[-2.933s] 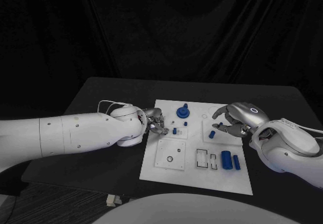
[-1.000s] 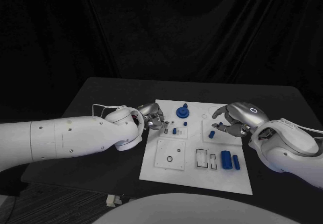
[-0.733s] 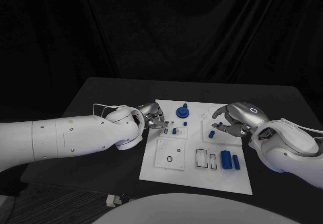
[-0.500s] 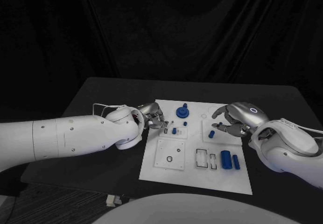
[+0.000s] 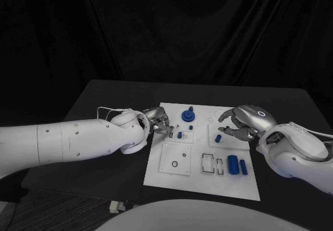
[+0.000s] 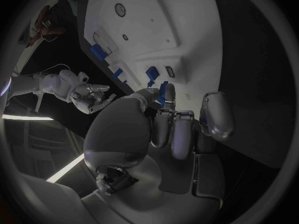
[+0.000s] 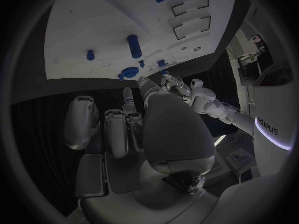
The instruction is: Assemble the parts on the task board
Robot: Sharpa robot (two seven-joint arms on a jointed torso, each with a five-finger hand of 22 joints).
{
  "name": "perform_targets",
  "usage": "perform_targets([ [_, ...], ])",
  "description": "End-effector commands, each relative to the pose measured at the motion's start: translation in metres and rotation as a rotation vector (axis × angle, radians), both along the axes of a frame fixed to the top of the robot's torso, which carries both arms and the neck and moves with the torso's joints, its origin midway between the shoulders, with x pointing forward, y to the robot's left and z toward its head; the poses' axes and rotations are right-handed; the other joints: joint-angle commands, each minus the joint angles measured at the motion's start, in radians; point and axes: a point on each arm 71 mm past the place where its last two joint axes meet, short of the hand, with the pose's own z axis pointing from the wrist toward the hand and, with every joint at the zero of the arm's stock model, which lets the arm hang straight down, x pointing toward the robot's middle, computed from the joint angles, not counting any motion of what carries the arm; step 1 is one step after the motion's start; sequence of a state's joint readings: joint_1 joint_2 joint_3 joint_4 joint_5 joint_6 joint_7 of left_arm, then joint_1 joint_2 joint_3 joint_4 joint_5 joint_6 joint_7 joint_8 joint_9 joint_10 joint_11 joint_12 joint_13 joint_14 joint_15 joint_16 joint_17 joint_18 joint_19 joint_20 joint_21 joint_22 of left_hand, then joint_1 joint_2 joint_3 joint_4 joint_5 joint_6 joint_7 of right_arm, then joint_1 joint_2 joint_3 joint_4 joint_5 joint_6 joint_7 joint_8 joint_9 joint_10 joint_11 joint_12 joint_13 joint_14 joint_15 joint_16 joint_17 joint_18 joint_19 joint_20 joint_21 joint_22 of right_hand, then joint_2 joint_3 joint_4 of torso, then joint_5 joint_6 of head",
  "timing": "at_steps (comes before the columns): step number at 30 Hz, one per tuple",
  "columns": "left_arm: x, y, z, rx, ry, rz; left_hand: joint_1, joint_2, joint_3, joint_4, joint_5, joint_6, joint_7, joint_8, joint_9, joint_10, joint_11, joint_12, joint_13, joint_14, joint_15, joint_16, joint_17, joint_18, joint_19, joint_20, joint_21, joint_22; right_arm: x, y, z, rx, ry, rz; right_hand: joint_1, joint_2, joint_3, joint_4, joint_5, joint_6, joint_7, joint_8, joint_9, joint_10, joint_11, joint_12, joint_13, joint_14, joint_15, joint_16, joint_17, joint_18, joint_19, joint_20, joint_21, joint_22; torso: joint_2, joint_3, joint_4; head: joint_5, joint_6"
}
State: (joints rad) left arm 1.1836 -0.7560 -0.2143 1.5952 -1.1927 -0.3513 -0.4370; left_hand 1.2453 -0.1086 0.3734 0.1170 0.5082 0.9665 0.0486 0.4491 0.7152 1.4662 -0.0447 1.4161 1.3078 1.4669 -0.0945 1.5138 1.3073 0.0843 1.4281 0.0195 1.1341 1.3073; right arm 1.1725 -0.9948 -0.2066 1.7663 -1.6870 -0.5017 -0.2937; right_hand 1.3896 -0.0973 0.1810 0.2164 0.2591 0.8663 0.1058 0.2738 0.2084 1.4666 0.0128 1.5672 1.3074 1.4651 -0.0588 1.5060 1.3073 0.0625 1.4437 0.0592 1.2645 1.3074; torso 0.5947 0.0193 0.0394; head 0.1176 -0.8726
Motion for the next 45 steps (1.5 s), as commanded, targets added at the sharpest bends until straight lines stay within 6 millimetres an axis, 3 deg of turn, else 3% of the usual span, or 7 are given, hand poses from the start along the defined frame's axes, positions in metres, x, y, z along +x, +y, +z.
perform_targets([
  [1,-0.001,-0.003,-0.001,-0.005,0.002,-0.019,-0.003,0.007,0.133,-0.126,-0.005,-0.002,-0.005,0.002,0.001,0.054,0.005,0.003,0.166,0.089,0.004,0.002,0.232,-0.006,0.006,0.002,-0.003,0.160,-0.001,0.001,0.001,0.013,-0.014,0.003,0.011,-0.001,0.000,-0.004,0.005,0.007,0.000,-0.003,-0.001,0.104,0.004,0.004,0.263,0.082,0.009,-0.004,0.169,0.005,-0.004,0.001,-0.006,0.170,0.000,-0.0001,0.0004,-0.002,0.000],
  [45,-0.005,0.001,-0.013,0.013,0.040,-0.022,-0.002,0.010,0.135,-0.126,-0.007,-0.004,-0.005,0.000,0.001,0.054,0.006,0.002,0.165,0.089,0.004,0.000,0.231,-0.006,0.005,0.002,-0.004,0.160,-0.001,0.000,0.000,0.011,-0.012,0.003,0.011,-0.002,0.000,-0.005,0.005,0.009,0.000,-0.004,-0.004,0.104,0.005,0.004,0.263,0.083,0.009,-0.004,0.170,0.005,-0.003,0.001,-0.006,0.170,0.000,-0.0001,0.0000,0.000,0.000],
])
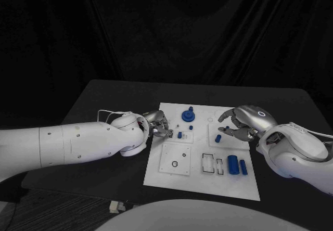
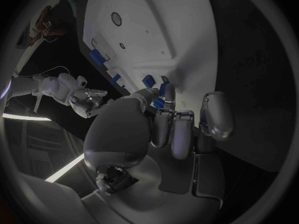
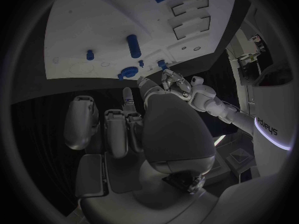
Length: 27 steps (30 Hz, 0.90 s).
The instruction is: Assemble the parts on the task board
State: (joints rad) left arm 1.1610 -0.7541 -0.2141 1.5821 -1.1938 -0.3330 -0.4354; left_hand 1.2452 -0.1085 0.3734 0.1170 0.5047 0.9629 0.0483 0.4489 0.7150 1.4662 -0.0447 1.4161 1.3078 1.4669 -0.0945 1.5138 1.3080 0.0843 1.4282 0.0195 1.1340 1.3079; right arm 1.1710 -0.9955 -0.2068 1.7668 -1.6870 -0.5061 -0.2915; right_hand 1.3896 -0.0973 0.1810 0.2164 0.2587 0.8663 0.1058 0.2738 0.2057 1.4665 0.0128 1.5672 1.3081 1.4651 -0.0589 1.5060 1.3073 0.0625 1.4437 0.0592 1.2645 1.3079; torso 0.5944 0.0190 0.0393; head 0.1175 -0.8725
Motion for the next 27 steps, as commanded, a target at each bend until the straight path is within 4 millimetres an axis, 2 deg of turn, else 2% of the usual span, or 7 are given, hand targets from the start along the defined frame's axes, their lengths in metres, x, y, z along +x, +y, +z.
perform_targets([
  [1,-0.0016,-0.0009,-0.0013,0.001,0.011,-0.019,-0.002,0.010,0.135,-0.126,-0.004,0.000,-0.004,0.001,0.001,0.054,0.006,0.002,0.165,0.089,0.004,0.000,0.231,-0.006,0.005,0.002,-0.004,0.159,-0.0007,0.0003,0.0002,0.008,-0.010,0.002,0.011,-0.002,0.000,-0.005,0.006,0.009,0.000,-0.004,-0.001,0.104,0.005,0.004,0.263,0.083,0.009,-0.004,0.170,0.005,-0.003,0.001,-0.006,0.169,0.000,0.0002,0.0001,0.000,0.000],
  [27,-0.0019,-0.0023,-0.0054,0.012,0.028,-0.026,-0.002,0.011,0.135,-0.127,-0.005,-0.001,-0.004,0.000,0.001,0.053,0.006,0.001,0.165,0.088,0.005,-0.001,0.230,-0.005,0.004,0.002,-0.006,0.159,-0.0010,-0.0002,0.0003,0.007,-0.009,0.000,0.012,-0.002,0.000,-0.005,0.006,0.010,0.000,-0.005,-0.002,0.104,0.005,0.004,0.263,0.083,0.010,-0.004,0.169,0.005,-0.003,0.001,-0.006,0.169,0.000,0.0002,-0.0001,-0.003,0.000],
])
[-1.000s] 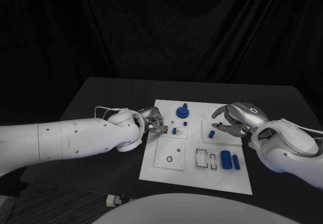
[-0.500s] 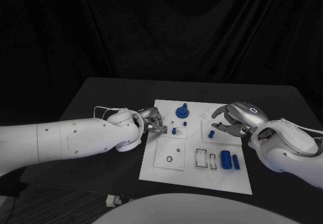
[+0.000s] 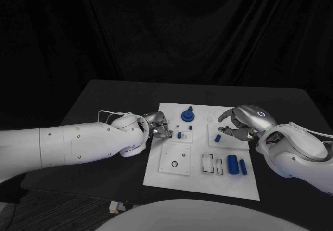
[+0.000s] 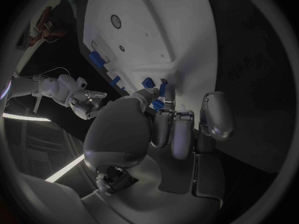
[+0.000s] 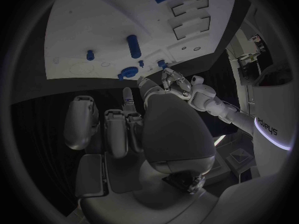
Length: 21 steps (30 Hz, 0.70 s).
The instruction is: Assemble the parts on the task board
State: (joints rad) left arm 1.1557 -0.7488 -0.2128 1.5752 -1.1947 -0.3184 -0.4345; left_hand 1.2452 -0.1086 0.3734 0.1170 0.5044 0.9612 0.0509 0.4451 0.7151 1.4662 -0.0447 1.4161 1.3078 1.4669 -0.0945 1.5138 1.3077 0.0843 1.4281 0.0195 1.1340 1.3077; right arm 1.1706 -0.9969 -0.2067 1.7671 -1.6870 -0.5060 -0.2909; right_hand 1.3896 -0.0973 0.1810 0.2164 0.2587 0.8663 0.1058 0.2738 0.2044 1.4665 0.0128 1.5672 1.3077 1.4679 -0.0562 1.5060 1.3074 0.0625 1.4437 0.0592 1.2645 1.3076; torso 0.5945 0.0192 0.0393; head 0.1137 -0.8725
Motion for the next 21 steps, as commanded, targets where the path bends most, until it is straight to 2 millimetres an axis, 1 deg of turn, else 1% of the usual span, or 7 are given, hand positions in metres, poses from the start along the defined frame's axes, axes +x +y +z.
perform_targets([
  [1,-0.0016,-0.0012,-0.0025,0.005,0.017,-0.018,-0.001,0.011,0.135,-0.127,-0.006,0.000,-0.006,0.003,0.001,0.053,0.006,0.001,0.165,0.088,0.005,-0.001,0.230,-0.005,0.004,0.002,-0.006,0.159,-0.0009,0.0003,0.0004,0.007,-0.009,0.001,0.012,-0.002,0.000,-0.005,0.006,0.010,0.000,-0.005,-0.001,0.104,0.005,0.004,0.263,0.080,0.007,-0.004,0.169,0.005,-0.003,0.001,-0.006,0.170,0.000,0.0000,-0.0001,0.001,0.000],
  [5,-0.0018,-0.0014,-0.0033,0.009,0.022,-0.020,-0.001,0.011,0.135,-0.127,-0.006,0.000,-0.006,0.003,0.001,0.053,0.006,0.001,0.165,0.088,0.005,-0.001,0.230,-0.005,0.004,0.002,-0.006,0.159,-0.0009,0.0003,0.0004,0.007,-0.009,0.001,0.012,-0.002,0.000,-0.005,0.006,0.010,0.000,-0.005,-0.001,0.104,0.005,0.004,0.263,0.080,0.007,-0.004,0.169,0.005,-0.003,0.001,-0.006,0.170,0.000,0.0005,0.0002,0.001,0.000],
  [21,-0.0032,-0.0006,-0.0074,0.026,0.046,-0.023,-0.002,0.012,0.135,-0.127,-0.009,0.000,-0.005,0.002,0.001,0.053,0.007,0.000,0.164,0.088,0.005,-0.004,0.229,-0.005,0.003,0.003,-0.007,0.159,-0.0011,0.0002,0.0004,0.008,-0.009,0.000,0.012,-0.002,0.000,-0.005,0.006,0.010,0.000,-0.005,-0.001,0.104,0.005,0.004,0.263,0.080,0.007,-0.004,0.169,0.005,-0.003,0.001,-0.006,0.170,0.000,-0.0002,0.0001,0.001,0.000],
])
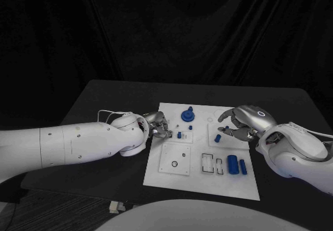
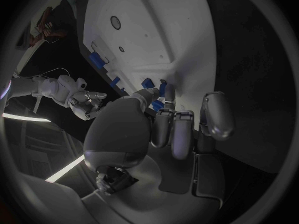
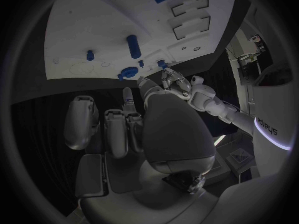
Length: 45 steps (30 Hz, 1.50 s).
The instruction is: Assemble the parts on the task board
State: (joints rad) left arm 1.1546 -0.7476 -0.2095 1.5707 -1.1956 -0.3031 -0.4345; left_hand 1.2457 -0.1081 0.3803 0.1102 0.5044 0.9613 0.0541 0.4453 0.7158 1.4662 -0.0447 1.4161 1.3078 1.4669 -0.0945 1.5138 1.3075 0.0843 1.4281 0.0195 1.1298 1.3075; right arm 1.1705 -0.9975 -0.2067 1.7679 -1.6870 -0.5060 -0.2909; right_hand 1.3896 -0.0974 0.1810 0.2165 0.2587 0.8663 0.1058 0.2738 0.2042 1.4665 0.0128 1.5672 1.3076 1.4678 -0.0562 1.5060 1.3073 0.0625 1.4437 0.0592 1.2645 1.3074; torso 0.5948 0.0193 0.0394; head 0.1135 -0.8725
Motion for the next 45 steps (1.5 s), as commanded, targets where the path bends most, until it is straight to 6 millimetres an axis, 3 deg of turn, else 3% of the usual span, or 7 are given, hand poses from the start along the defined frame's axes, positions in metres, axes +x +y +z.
perform_targets([
  [1,-0.0040,-0.0008,-0.0071,0.021,0.039,-0.018,-0.002,0.011,0.128,-0.121,-0.009,0.000,-0.009,0.002,0.000,0.053,0.007,0.000,0.164,0.088,0.005,-0.004,0.229,-0.005,0.003,0.003,-0.003,0.159,-0.0009,0.0002,0.0004,0.007,-0.010,0.000,0.012,-0.002,0.000,-0.005,0.006,0.010,0.000,-0.005,-0.001,0.104,0.005,0.004,0.263,0.080,0.007,-0.004,0.169,0.005,-0.003,0.001,-0.006,0.170,0.000,-0.0002,0.0000,0.001,0.000],
  [9,-0.0042,-0.0001,-0.0087,0.031,0.051,-0.021,-0.012,0.021,0.107,-0.109,-0.157,-0.005,-0.017,-0.007,-0.001,0.050,0.004,-0.002,0.164,0.086,0.006,-0.007,0.227,-0.004,-0.003,0.006,-0.011,0.157,-0.0008,0.0003,0.0004,0.007,-0.010,0.001,0.012,-0.002,0.000,-0.005,0.006,0.010,0.000,-0.005,-0.001,0.104,0.005,0.004,0.263,0.080,0.007,-0.004,0.169,0.005,-0.003,0.001,-0.006,0.170,0.000,-0.0004,-0.0002,0.000,0.000],
  [12,-0.0041,-0.0001,-0.0092,0.034,0.055,-0.023,-0.030,0.024,0.082,-0.084,-0.191,0.000,-0.023,-0.013,-0.006,0.049,0.001,-0.004,0.163,0.086,0.004,-0.008,0.227,-0.003,-0.003,0.004,-0.012,0.156,-0.0007,0.0004,0.0002,0.007,-0.010,0.001,0.012,-0.002,0.000,-0.005,0.006,0.010,0.000,-0.005,-0.001,0.104,0.005,0.004,0.263,0.080,0.007,-0.004,0.169,0.005,-0.003,0.001,-0.006,0.170,-0.001,-0.0001,-0.0001,0.001,0.000],
  [16,-0.0041,-0.0004,-0.0097,0.037,0.059,-0.025,-0.060,0.032,0.036,-0.040,-0.277,0.013,-0.025,-0.025,-0.017,0.048,-0.001,-0.004,0.163,0.085,0.003,-0.009,0.227,-0.004,-0.004,0.004,-0.014,0.156,-0.0006,0.0005,0.0001,0.007,-0.009,0.001,0.012,-0.002,0.000,-0.005,0.006,0.010,0.000,-0.005,-0.001,0.104,0.005,0.004,0.263,0.080,0.007,-0.004,0.169,0.005,-0.003,0.001,-0.006,0.170,0.000,0.0000,-0.0001,0.002,0.000],
  [20,-0.0041,-0.0005,-0.0102,0.040,0.062,-0.027,-0.080,0.036,-0.012,0.000,-0.315,0.022,-0.023,-0.037,-0.029,0.047,0.001,-0.005,0.163,0.085,0.004,-0.010,0.226,-0.003,-0.004,0.004,-0.017,0.156,-0.0004,0.0005,0.0000,0.006,-0.009,0.002,0.013,-0.002,0.001,-0.006,0.006,0.011,0.001,-0.006,-0.003,0.104,0.005,0.004,0.263,0.080,0.007,-0.004,0.170,0.005,-0.003,0.001,-0.007,0.170,0.000,-0.0003,-0.0001,0.002,0.000],
  [30,-0.0039,0.0006,-0.0112,0.047,0.070,-0.027,-0.107,0.047,-0.084,0.060,-0.363,0.030,-0.018,-0.051,-0.040,0.044,0.005,-0.011,0.160,0.084,0.008,-0.013,0.225,-0.003,-0.005,0.007,-0.021,0.155,-0.0002,0.0004,-0.0003,0.005,-0.009,0.002,0.013,-0.002,0.001,-0.006,0.006,0.011,0.001,-0.006,-0.003,0.104,0.005,0.004,0.263,0.080,0.007,-0.004,0.170,0.005,-0.003,0.001,-0.007,0.170,0.000,0.0000,0.0000,0.002,0.000],
  [45,-0.0035,0.0015,-0.0121,0.055,0.076,-0.025,-0.113,0.052,-0.124,0.087,-0.401,0.026,-0.015,-0.054,-0.040,0.043,0.009,-0.008,0.162,0.083,0.011,-0.014,0.224,-0.002,-0.007,0.010,-0.026,0.154,-0.0003,0.0007,-0.0004,0.002,-0.011,0.005,0.013,-0.002,0.001,-0.006,0.006,0.011,0.001,-0.006,-0.003,0.104,0.005,0.004,0.263,0.080,0.007,-0.004,0.170,0.005,-0.003,0.001,-0.007,0.170,-0.001,0.0000,-0.0001,0.002,0.000],
])
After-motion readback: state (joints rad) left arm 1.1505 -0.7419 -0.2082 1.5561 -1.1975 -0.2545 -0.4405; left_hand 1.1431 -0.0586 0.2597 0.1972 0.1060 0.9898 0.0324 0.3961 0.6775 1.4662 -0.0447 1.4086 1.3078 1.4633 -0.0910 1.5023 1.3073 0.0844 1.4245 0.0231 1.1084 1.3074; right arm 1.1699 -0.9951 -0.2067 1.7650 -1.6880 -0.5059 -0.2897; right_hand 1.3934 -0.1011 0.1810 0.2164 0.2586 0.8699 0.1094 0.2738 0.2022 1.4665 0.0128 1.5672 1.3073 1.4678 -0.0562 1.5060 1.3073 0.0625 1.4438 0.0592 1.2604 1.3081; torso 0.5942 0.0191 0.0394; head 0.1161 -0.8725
